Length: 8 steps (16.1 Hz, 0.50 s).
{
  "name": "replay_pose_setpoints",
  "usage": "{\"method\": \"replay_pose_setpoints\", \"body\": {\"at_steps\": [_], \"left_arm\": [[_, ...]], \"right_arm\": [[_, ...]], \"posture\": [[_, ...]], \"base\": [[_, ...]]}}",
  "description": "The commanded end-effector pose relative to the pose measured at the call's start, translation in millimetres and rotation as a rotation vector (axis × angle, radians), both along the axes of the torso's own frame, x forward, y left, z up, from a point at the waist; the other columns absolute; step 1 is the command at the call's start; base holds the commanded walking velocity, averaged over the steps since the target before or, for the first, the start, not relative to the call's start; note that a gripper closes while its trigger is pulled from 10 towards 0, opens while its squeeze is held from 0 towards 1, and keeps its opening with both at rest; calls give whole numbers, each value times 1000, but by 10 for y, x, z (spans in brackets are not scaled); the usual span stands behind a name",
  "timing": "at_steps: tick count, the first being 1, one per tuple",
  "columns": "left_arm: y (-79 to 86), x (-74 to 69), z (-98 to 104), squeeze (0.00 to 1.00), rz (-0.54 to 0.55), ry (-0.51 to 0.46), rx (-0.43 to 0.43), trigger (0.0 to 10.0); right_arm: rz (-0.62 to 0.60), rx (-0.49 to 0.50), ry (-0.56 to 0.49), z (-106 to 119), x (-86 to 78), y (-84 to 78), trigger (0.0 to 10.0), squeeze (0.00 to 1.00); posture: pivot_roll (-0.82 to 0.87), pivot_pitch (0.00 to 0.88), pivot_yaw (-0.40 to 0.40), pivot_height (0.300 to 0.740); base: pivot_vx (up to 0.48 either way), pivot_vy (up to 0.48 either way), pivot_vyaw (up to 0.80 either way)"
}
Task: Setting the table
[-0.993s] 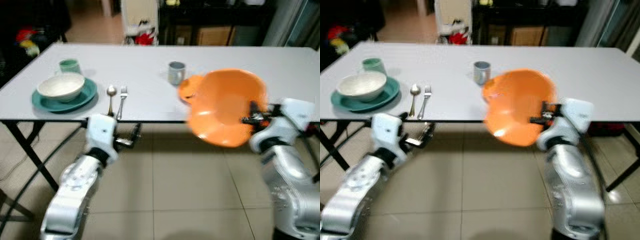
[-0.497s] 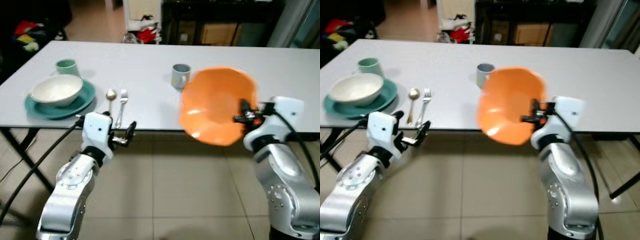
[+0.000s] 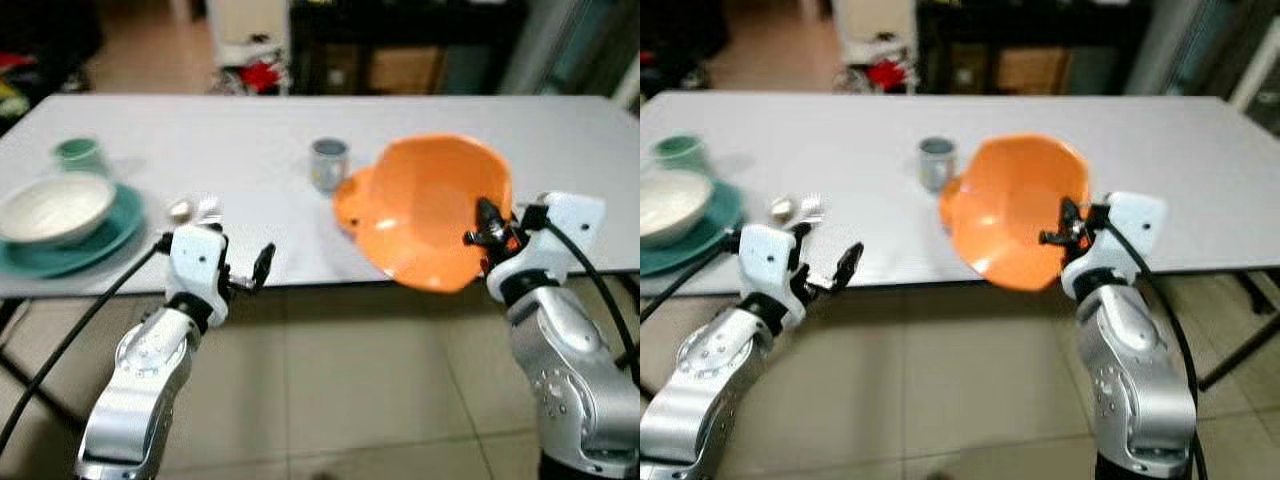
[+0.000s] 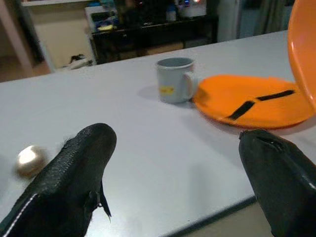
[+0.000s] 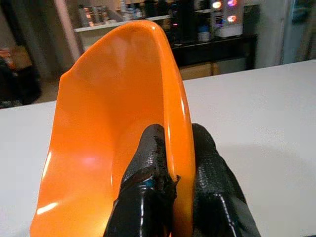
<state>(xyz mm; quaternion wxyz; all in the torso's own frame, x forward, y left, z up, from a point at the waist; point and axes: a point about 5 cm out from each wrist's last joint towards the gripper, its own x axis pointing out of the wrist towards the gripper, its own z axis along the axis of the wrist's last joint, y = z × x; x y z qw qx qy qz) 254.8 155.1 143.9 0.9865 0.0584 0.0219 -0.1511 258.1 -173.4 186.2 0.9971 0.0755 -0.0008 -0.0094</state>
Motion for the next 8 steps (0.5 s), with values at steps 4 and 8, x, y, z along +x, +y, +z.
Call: {"method": "replay_pose_setpoints", "body": {"at_steps": [4,8], "left_arm": [[-60,11,11,0,-27,-5,-7,10000],[-71,14,9,0,-31,-6,-7,10000]], "right_arm": [[-38,-11,-37,78,10,-82,10000,0],[-38,-12,-38,81,15,-89,10000,0]], "posture": [[82,0,-6,740],[84,0,-8,740]], "base": [[336,0,0],[334,0,0]]}}
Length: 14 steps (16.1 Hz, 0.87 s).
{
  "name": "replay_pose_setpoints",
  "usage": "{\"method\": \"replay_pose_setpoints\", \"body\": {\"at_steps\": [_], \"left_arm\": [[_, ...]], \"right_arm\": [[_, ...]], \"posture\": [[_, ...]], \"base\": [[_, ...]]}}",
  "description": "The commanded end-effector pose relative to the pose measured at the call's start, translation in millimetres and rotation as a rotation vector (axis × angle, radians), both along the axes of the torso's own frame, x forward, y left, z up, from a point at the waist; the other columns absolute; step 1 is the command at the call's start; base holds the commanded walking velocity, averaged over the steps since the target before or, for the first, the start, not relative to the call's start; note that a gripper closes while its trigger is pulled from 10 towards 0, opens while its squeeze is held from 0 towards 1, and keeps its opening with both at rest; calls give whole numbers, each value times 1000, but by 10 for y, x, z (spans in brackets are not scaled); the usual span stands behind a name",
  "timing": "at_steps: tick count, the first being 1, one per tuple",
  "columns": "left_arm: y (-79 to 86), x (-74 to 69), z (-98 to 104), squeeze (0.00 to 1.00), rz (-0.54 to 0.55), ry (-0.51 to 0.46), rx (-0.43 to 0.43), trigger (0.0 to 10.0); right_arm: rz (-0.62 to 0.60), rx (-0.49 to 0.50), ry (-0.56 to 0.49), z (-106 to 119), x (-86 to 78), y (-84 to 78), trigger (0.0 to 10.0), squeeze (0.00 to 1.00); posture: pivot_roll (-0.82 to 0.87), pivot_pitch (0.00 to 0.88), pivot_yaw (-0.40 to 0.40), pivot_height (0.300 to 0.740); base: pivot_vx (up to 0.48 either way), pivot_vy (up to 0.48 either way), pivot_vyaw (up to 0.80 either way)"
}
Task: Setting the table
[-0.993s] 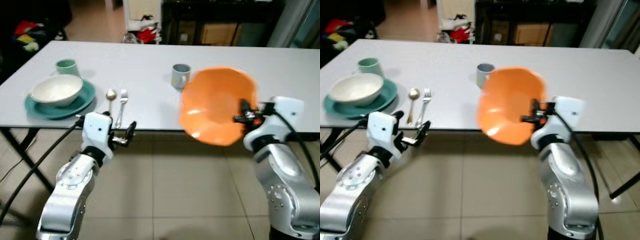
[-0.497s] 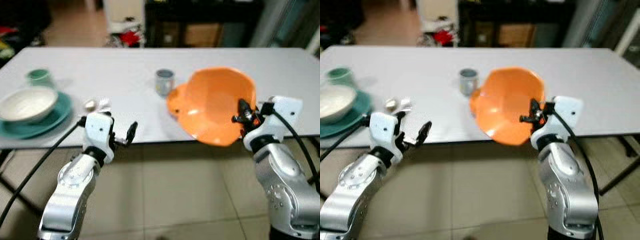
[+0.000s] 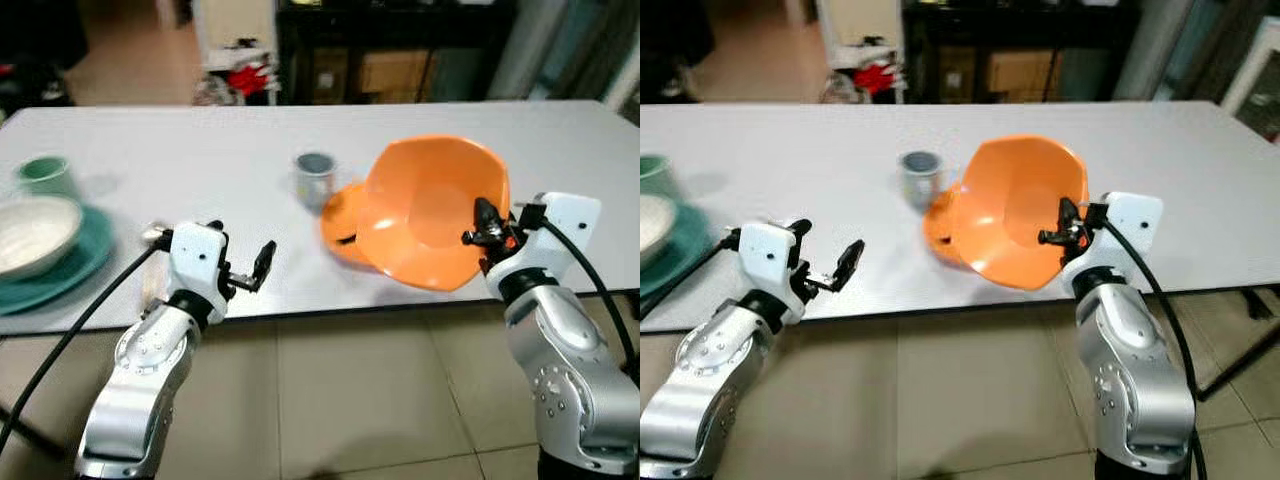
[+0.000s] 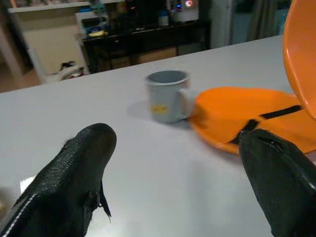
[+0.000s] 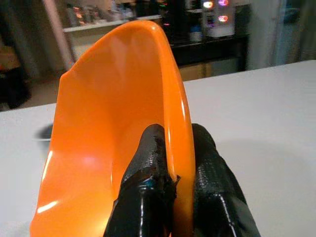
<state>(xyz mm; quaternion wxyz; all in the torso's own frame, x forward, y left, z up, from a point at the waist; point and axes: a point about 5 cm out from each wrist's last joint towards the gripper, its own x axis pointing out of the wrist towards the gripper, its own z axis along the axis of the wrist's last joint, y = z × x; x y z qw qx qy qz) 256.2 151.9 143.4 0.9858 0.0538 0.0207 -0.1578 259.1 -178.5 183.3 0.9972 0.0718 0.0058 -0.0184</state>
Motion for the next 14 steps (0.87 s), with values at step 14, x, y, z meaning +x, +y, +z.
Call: {"method": "replay_pose_setpoints", "body": {"at_steps": [14], "left_arm": [[-39,-12,15,0,-33,-5,6,10000]], "right_arm": [[-11,40,-21,75,29,-26,10000,0]], "posture": [[88,0,-4,740]], "base": [[337,0,0]]}}
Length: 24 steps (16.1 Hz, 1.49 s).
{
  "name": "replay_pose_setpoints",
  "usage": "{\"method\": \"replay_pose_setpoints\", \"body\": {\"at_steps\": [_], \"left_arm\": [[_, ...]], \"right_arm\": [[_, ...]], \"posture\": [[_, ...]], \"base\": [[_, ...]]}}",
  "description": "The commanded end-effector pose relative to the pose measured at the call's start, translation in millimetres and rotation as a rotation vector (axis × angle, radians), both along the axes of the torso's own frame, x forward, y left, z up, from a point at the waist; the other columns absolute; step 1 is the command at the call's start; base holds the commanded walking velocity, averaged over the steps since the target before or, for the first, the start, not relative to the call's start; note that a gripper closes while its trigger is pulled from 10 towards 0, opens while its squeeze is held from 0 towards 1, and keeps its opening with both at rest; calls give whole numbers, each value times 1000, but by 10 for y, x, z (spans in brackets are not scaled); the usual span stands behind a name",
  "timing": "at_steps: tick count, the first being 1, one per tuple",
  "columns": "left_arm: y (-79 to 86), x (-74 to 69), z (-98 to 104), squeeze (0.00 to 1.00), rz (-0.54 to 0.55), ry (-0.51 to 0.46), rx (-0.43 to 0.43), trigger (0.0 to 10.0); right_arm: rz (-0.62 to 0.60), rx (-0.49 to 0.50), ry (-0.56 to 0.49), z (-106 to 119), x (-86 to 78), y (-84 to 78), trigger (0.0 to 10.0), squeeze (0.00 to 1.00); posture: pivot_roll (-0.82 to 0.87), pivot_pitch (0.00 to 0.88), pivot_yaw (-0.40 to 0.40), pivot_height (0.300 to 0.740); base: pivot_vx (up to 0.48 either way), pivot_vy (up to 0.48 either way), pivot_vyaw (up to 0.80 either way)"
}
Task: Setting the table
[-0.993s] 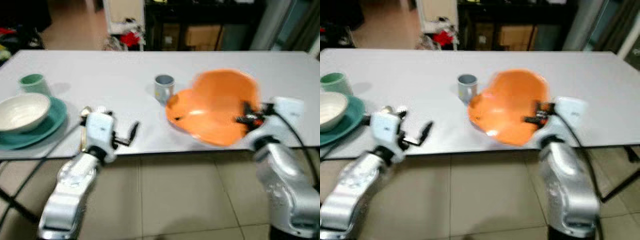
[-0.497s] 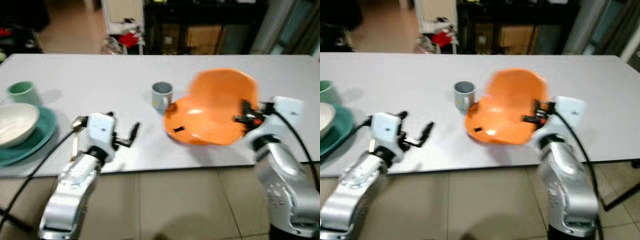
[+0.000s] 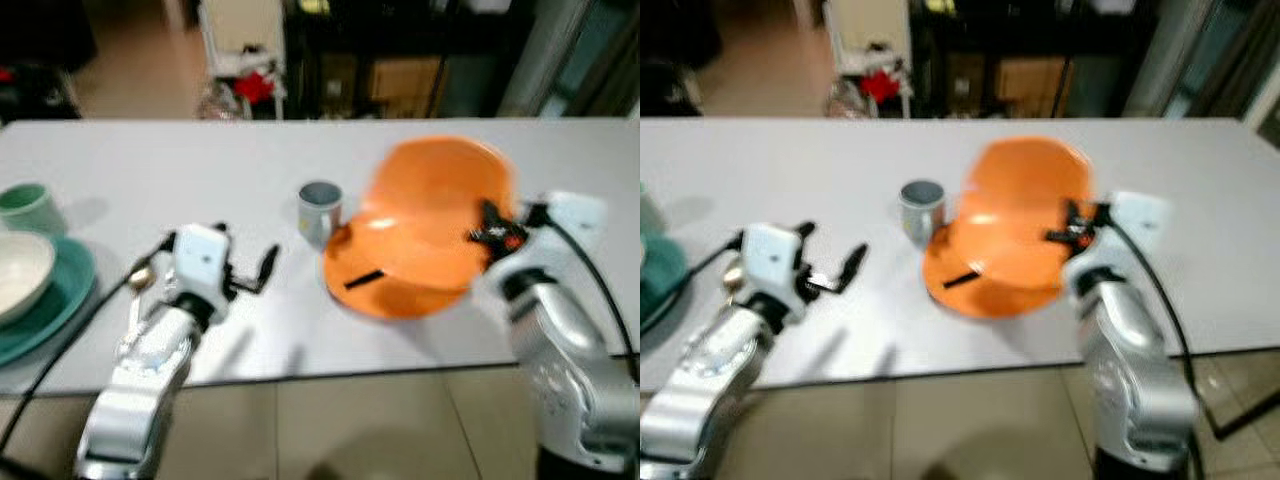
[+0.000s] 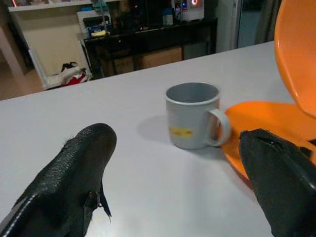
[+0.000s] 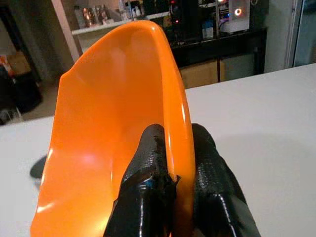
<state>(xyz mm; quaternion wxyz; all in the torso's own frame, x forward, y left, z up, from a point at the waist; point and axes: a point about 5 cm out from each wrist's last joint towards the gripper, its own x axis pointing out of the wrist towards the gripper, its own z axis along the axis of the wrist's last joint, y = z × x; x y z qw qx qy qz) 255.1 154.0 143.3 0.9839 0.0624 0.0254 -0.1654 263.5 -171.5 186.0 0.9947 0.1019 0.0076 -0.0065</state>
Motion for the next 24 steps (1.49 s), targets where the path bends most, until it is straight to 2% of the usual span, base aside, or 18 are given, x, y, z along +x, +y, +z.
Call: {"method": "replay_pose_setpoints", "body": {"at_steps": [1,4,7,9,10,12,15,18,21,23,24], "left_arm": [[-135,-34,-30,0,-97,39,-5,10000],[-186,-61,-53,0,-189,60,8,10000],[-223,-69,-34,0,-271,81,-3,10000],[-272,-115,-33,0,-397,131,6,10000],[-279,-130,-32,0,-421,143,6,10000],[-304,-179,-18,0,-482,170,-16,10000],[-309,-207,-12,0,-509,186,-25,10000],[-305,-239,-13,0,-538,219,-15,10000],[-295,-250,-16,0,-538,226,-5,10000],[-285,-254,-10,0,-535,227,-5,10000],[-283,-256,-9,0,-534,228,-5,10000]], "right_arm": [[-52,38,8,21,5,-111,10000,0],[-52,158,84,-58,58,-157,10000,0],[-12,199,166,-115,138,-122,10000,0],[1,285,287,-212,254,-117,10000,0],[-2,296,308,-233,271,-126,10000,0],[-33,395,390,-339,299,-186,10000,0],[-8,454,426,-385,332,-183,10000,0],[25,537,474,-448,457,-121,10000,0],[15,549,496,-497,538,-105,10000,0],[6,560,471,-492,570,-119,10000,0],[-3,574,453,-490,589,-132,10000,67]], "posture": [[89,0,-2,740],[88,0,3,740],[87,0,7,740],[94,0,6,740],[94,0,6,740],[96,0,7,740],[96,0,10,740],[103,0,16,740],[112,0,14,740],[115,0,12,740],[115,0,12,740]], "base": [[0,0,0],[0,0,0],[0,0,0],[0,0,0],[0,0,0],[0,0,0],[0,0,0],[0,0,0],[0,0,0],[0,0,0],[0,0,0]]}}
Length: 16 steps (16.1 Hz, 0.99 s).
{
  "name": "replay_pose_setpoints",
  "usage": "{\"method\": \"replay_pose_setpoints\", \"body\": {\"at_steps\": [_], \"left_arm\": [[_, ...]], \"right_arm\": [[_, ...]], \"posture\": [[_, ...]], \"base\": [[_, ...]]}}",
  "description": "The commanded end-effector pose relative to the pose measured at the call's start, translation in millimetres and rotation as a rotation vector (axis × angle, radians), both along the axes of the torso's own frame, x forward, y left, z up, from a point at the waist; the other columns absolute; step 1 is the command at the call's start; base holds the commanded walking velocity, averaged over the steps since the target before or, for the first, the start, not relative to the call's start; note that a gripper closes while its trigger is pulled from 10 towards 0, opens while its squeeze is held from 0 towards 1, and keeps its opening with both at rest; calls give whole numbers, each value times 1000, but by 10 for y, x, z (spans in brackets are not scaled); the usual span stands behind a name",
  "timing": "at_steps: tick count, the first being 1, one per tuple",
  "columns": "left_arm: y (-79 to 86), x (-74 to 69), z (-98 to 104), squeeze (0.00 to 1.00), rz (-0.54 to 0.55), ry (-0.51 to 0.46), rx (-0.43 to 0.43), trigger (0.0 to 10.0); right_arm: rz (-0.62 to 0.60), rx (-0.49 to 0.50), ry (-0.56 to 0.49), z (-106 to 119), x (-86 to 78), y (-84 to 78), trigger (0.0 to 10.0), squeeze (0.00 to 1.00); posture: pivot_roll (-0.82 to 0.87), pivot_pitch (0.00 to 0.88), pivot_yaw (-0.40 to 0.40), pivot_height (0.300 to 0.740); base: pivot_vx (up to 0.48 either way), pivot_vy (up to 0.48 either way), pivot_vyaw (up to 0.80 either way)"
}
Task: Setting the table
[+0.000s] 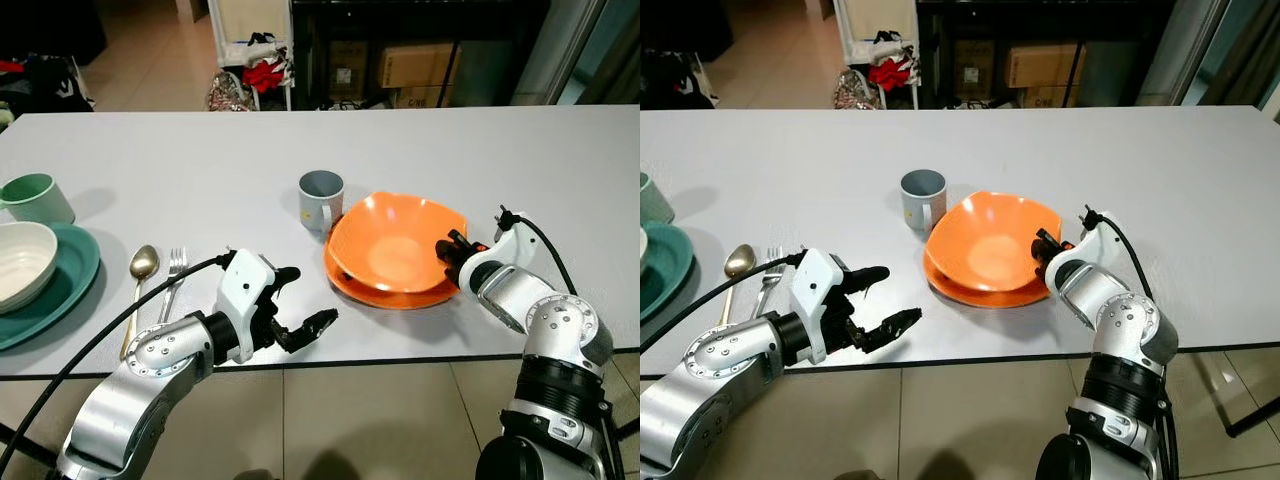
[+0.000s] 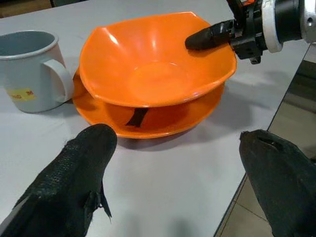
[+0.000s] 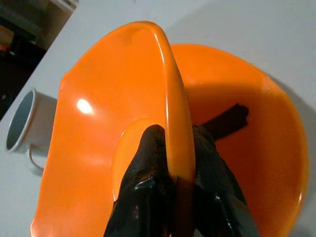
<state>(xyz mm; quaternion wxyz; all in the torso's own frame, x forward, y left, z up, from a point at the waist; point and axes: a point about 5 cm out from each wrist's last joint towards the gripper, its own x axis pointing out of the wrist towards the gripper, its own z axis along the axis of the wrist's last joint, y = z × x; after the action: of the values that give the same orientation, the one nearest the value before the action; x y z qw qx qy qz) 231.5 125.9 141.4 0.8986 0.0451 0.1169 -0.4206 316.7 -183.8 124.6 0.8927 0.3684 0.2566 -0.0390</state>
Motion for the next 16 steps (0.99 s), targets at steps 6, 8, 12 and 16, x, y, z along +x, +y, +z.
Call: {"method": "replay_pose_setpoints", "body": {"at_steps": [6,8,12,16], "left_arm": [[-3,-7,20,0,-17,-1,9,10000],[-10,-14,23,0,-21,-2,7,10000],[-16,-43,30,0,-39,1,3,10000],[18,-15,68,0,-7,-15,-14,10000]], "right_arm": [[-54,83,-58,48,78,-76,10000,1000],[-84,113,-78,68,43,-138,10000,1000],[-112,125,-111,145,-133,-214,10000,1000],[-132,81,-267,457,-442,-353,10000,1000]], "posture": [[113,0,19,740],[112,0,23,740],[107,0,38,740],[91,0,65,740]], "base": [[0,0,0],[0,0,0],[0,0,0],[0,0,0]]}}
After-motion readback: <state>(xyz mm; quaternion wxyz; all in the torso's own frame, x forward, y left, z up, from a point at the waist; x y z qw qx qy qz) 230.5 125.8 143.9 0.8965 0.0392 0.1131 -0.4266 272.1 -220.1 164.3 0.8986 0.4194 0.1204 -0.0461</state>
